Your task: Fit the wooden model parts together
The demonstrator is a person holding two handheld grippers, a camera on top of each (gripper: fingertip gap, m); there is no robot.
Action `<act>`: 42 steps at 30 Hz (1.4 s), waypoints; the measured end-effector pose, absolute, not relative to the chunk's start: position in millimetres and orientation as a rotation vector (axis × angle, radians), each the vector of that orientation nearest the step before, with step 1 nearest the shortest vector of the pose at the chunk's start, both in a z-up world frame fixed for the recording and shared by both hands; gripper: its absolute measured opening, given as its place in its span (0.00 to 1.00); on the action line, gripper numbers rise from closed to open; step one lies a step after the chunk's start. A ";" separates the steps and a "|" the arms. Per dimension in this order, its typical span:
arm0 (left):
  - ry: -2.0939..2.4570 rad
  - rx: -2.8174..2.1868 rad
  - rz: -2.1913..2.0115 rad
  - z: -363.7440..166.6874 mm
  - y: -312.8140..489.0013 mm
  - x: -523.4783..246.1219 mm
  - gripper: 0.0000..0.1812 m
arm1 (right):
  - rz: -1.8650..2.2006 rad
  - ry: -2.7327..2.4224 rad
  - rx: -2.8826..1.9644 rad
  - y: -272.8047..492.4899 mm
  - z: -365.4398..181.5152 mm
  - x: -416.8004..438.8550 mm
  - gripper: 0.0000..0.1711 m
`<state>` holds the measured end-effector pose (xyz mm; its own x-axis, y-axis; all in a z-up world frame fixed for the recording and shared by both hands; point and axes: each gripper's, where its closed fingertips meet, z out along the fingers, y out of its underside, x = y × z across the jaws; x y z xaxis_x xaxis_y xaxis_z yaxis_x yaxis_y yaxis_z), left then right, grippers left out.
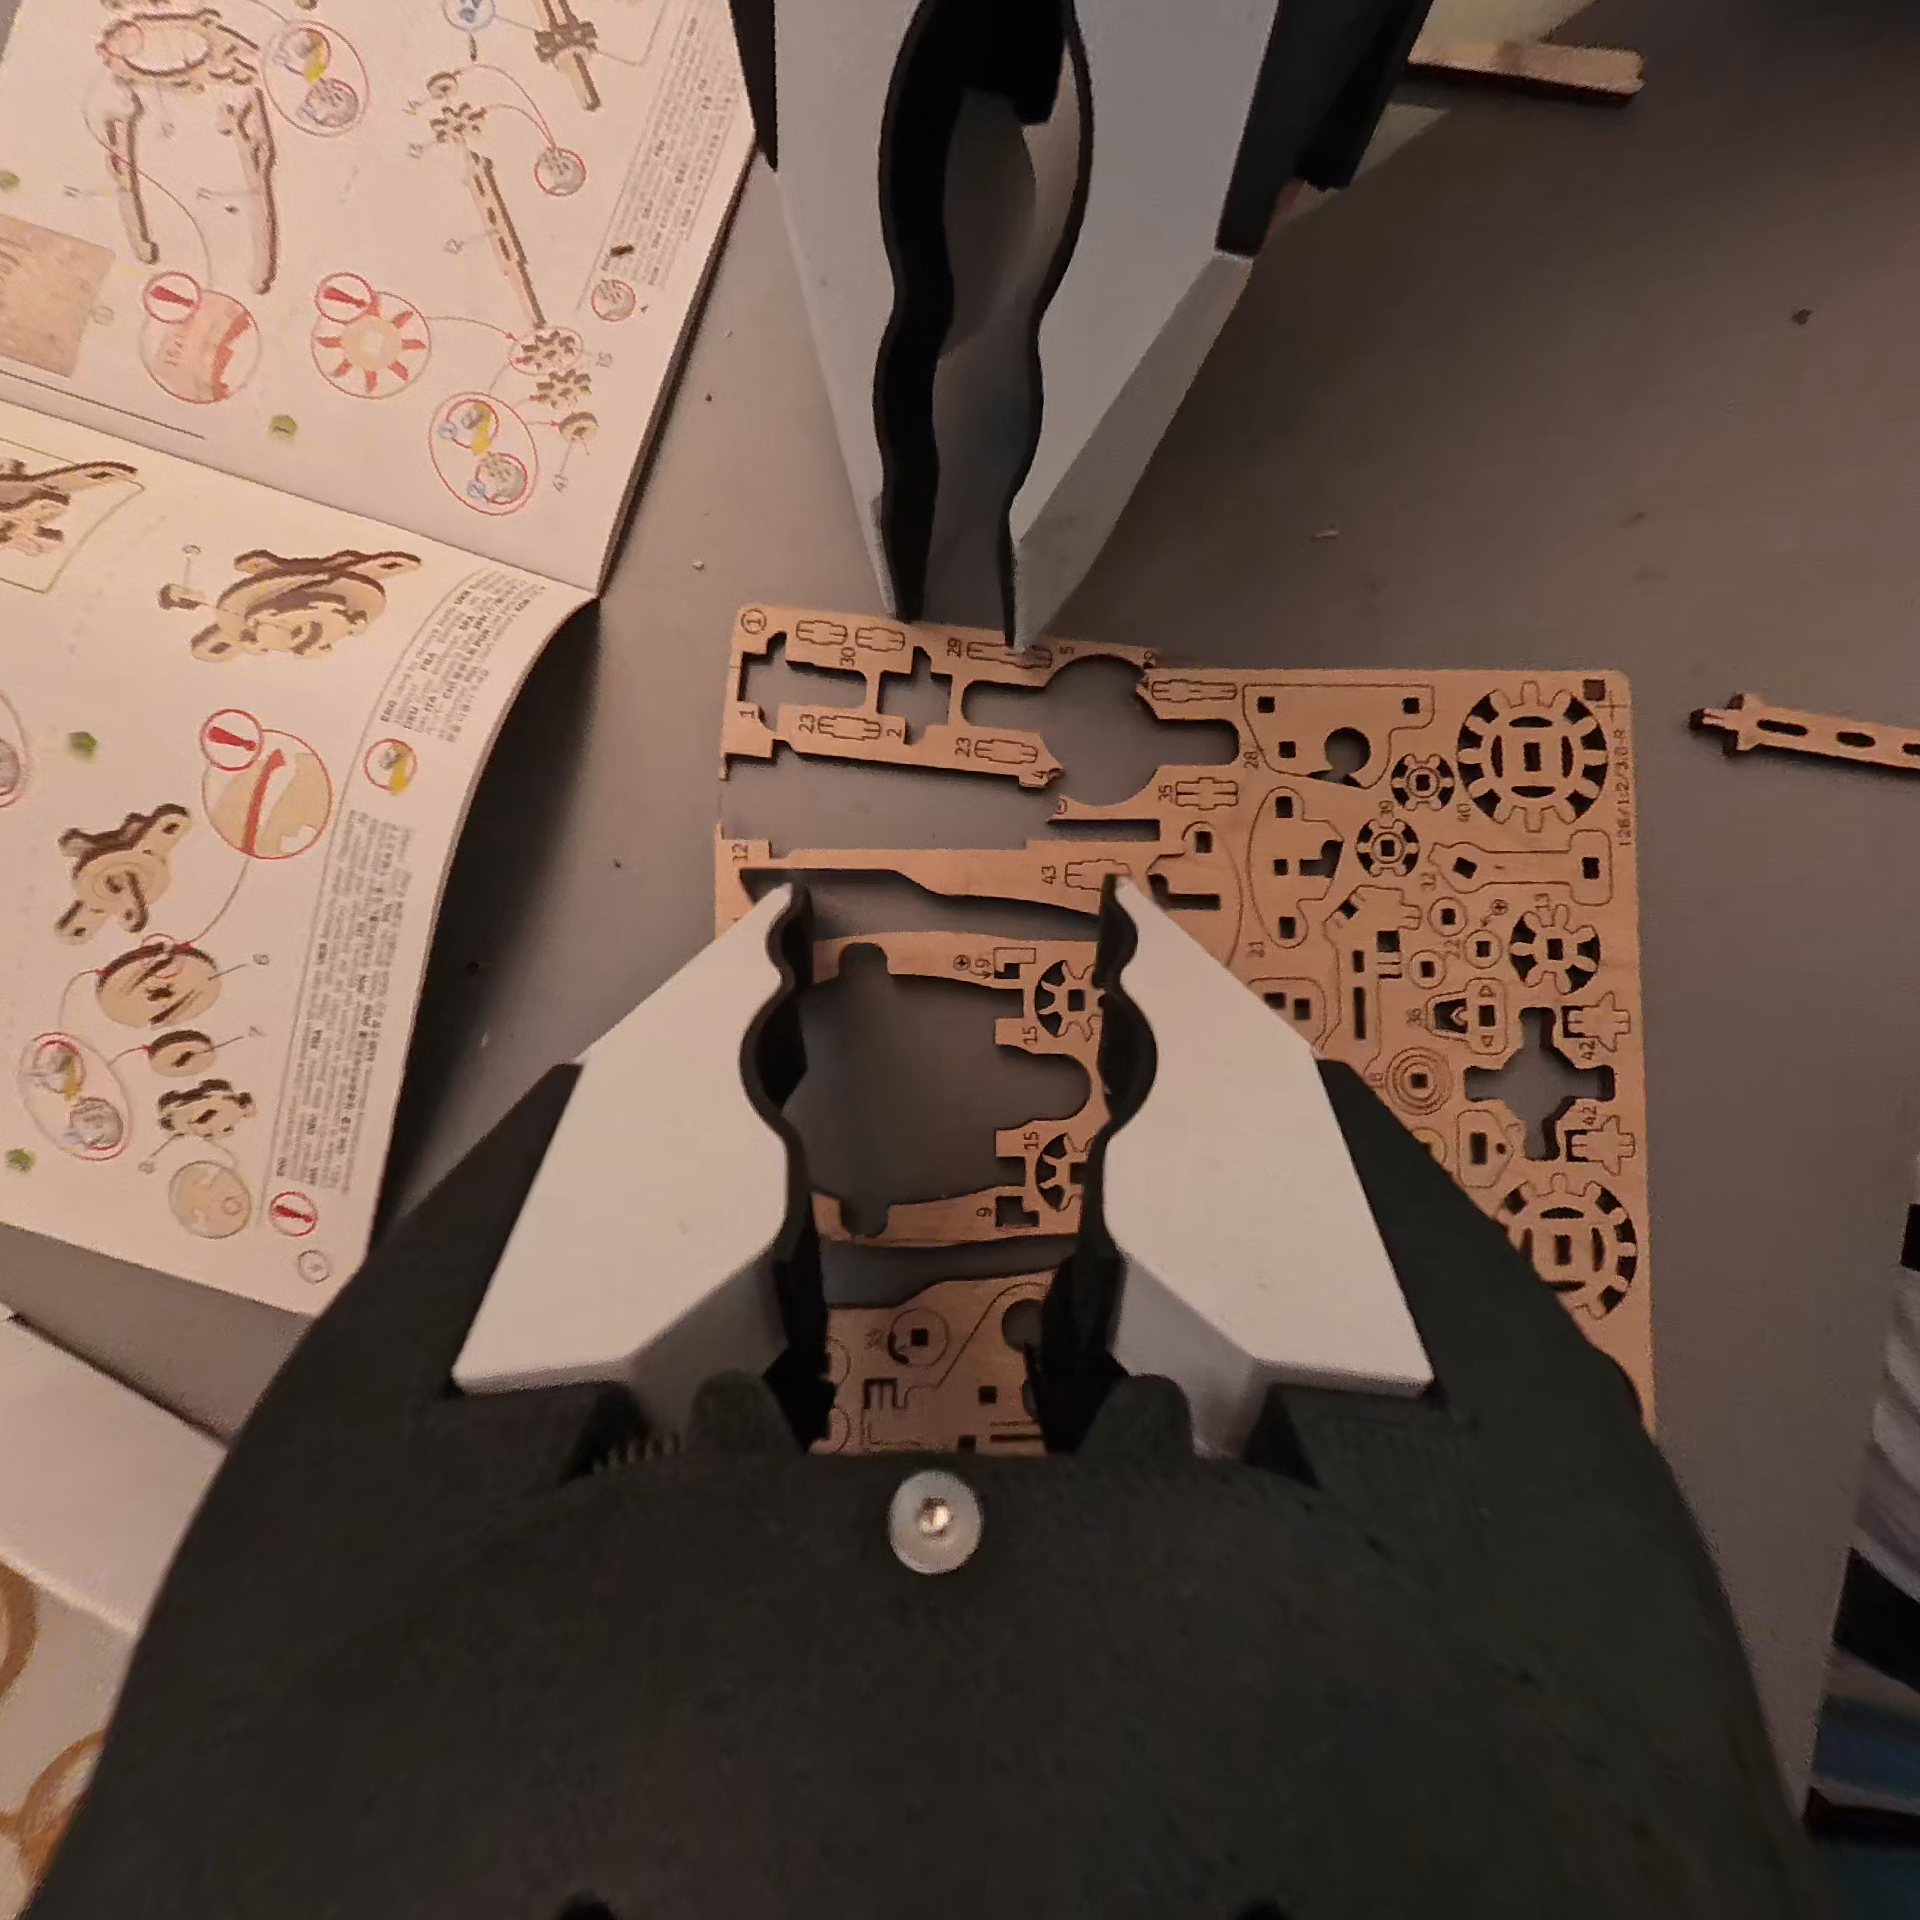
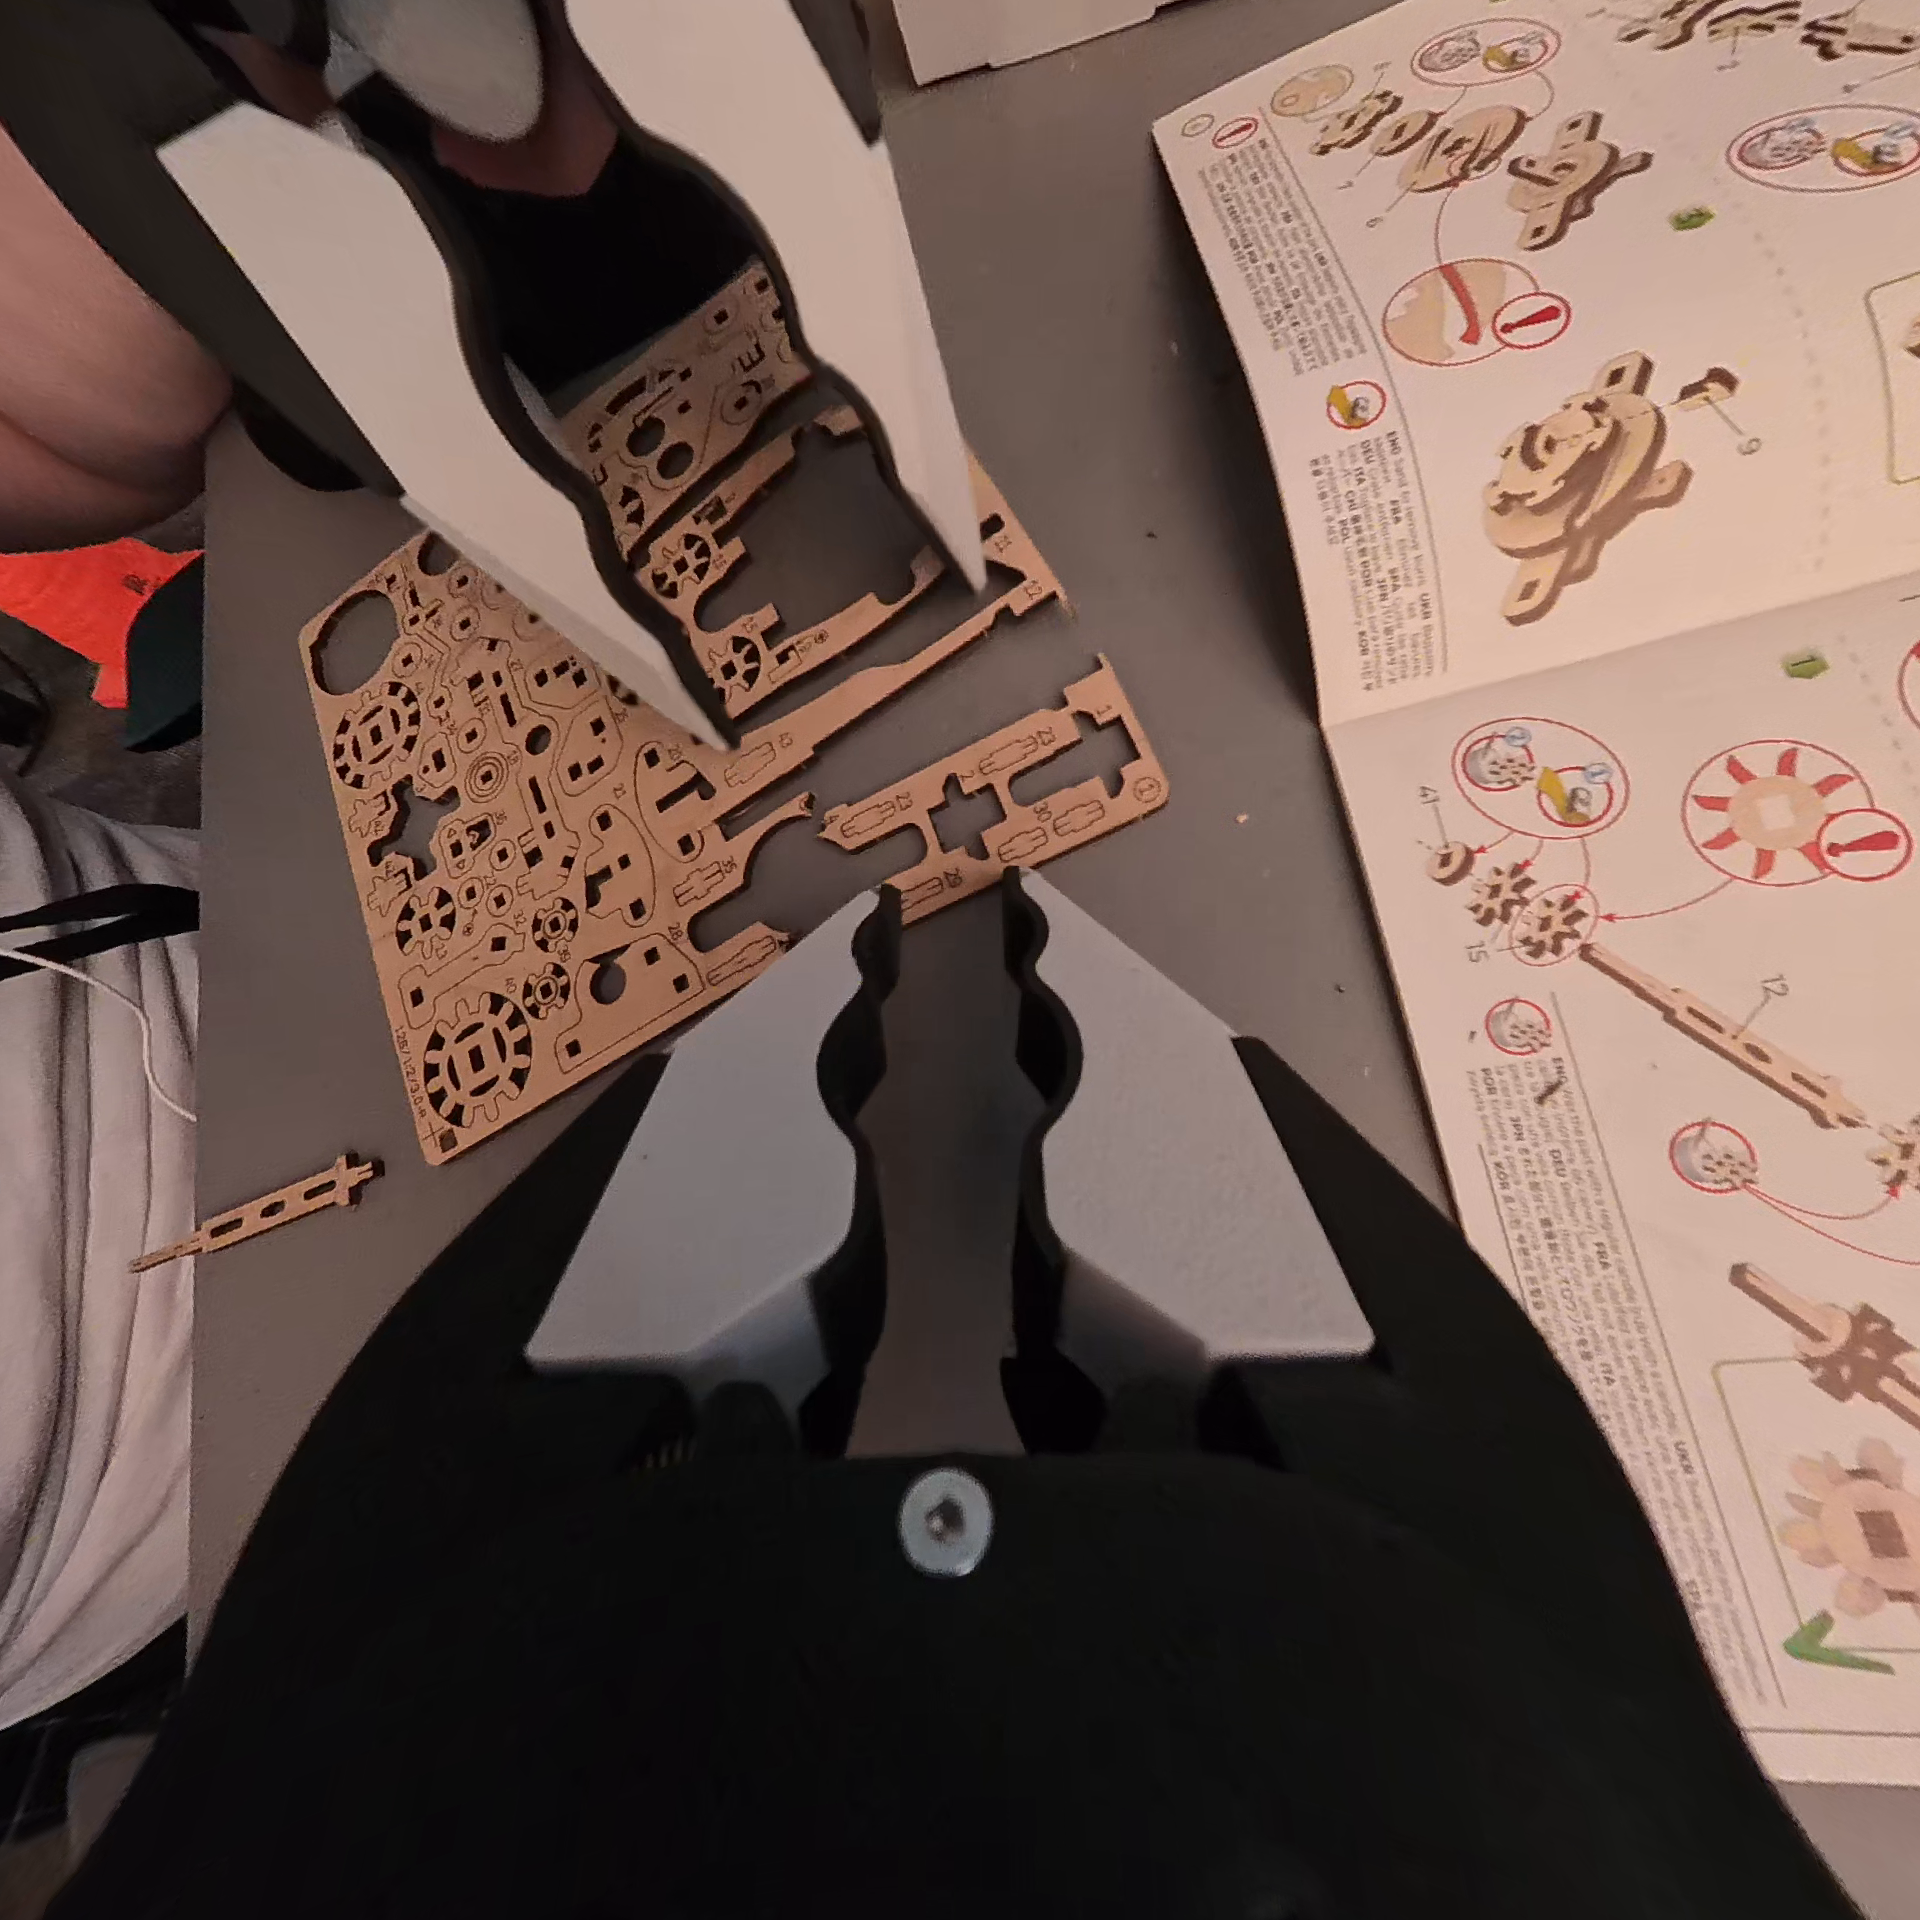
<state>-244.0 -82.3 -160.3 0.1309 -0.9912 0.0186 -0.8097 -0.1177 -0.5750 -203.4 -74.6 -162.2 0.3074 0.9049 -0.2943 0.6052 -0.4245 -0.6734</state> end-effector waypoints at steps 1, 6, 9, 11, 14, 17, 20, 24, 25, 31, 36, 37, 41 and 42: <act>1.728 -1.974 -0.552 -158.0 -80.4 -245.1 0.30 | 0.915 -1.343 -2.136 -74.5 -162.2 -203.6 0.11; 1.679 -1.950 -0.661 -148.1 -80.9 -239.9 0.31 | 0.924 -1.350 -2.117 -74.9 -162.2 -206.5 0.11; 1.681 -1.965 -0.714 -152.6 -83.6 -236.9 0.32 | 0.928 -1.355 -2.107 -74.9 -162.3 -206.8 0.11; 1.658 -1.987 -0.742 -154.3 -81.9 -236.0 0.33 | 0.934 -1.349 -2.110 -74.5 -162.3 -206.8 0.11; 1.636 -1.979 -0.779 -151.6 -80.9 -234.1 0.33 | 0.937 -1.346 -2.109 -73.9 -162.5 -206.6 0.10; 1.622 -1.970 -0.799 -149.2 -80.4 -232.7 0.34 | 0.943 -1.341 -2.111 -73.6 -162.5 -206.6 0.10; 1.613 -1.964 -0.796 -148.3 -78.4 -232.8 0.34 | 0.944 -1.337 -2.113 -73.2 -162.7 -206.5 0.09; 1.628 -1.983 -0.738 -156.8 -74.3 -235.8 0.34 | 0.943 -1.331 -2.117 -72.8 -162.7 -206.5 0.08; 1.628 -1.983 -0.732 -157.9 -73.9 -235.8 0.33 | 0.940 -1.330 -2.118 -72.6 -162.9 -206.3 0.08; 1.622 -1.969 -0.696 -158.8 -70.5 -236.1 0.30 | 0.923 -1.313 -2.131 -71.9 -163.0 -206.9 0.08; 1.648 -1.943 -0.648 -160.2 -71.2 -236.6 0.30 | 0.906 -1.305 -2.133 -71.5 -163.0 -208.3 0.08; 1.650 -1.942 -0.646 -160.2 -71.4 -236.6 0.30 | 0.907 -1.306 -2.133 -71.7 -163.0 -208.3 0.08; 1.651 -1.942 -0.645 -160.3 -71.5 -236.6 0.31 | 0.908 -1.301 -2.137 -71.7 -163.1 -208.3 0.08; 1.652 -1.941 -0.642 -160.4 -71.4 -236.6 0.31 | 0.906 -1.302 -2.138 -71.8 -163.0 -208.3 0.08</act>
<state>-236.6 -71.4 -160.4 0.1494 -0.9884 0.0290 -0.7482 -0.1322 -0.6501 -208.3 -71.8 -163.0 0.3303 0.8982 -0.2900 0.5844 -0.4359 -0.6845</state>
